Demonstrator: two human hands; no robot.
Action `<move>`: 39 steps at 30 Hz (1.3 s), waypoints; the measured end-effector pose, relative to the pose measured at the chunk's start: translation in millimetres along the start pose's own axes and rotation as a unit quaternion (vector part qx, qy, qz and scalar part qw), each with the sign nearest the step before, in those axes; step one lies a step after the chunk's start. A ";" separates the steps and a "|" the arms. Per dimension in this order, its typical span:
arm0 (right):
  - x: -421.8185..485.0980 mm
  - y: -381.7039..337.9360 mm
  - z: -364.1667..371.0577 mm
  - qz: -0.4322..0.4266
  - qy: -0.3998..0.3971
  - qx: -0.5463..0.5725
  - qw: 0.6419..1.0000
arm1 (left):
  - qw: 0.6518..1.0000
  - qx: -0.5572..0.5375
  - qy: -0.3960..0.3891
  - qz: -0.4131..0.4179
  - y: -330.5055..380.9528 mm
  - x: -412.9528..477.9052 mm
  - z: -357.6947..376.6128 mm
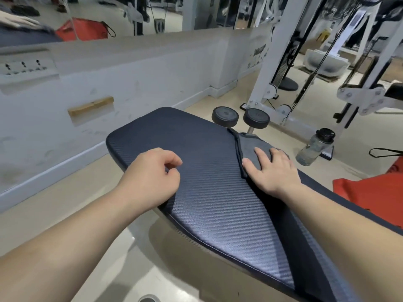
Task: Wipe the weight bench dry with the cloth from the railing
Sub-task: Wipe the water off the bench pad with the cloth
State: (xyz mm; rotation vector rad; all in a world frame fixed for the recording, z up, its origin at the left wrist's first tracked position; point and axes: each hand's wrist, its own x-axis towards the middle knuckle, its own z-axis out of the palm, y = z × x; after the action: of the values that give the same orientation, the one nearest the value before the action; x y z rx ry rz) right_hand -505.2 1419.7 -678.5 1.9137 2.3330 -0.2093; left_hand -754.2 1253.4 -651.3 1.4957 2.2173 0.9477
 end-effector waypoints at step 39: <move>-9.5 -272.6 10.4 -0.332 -0.048 -0.014 0.942 | 0.969 -0.078 0.165 -0.168 -88.7 14.6 -51.8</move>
State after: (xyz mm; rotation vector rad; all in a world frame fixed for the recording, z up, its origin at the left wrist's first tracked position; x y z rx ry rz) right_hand -770.7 1356.1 -678.1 1.0029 2.7951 -0.3111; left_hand -852.6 1227.1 -670.8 0.9037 2.4470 1.2905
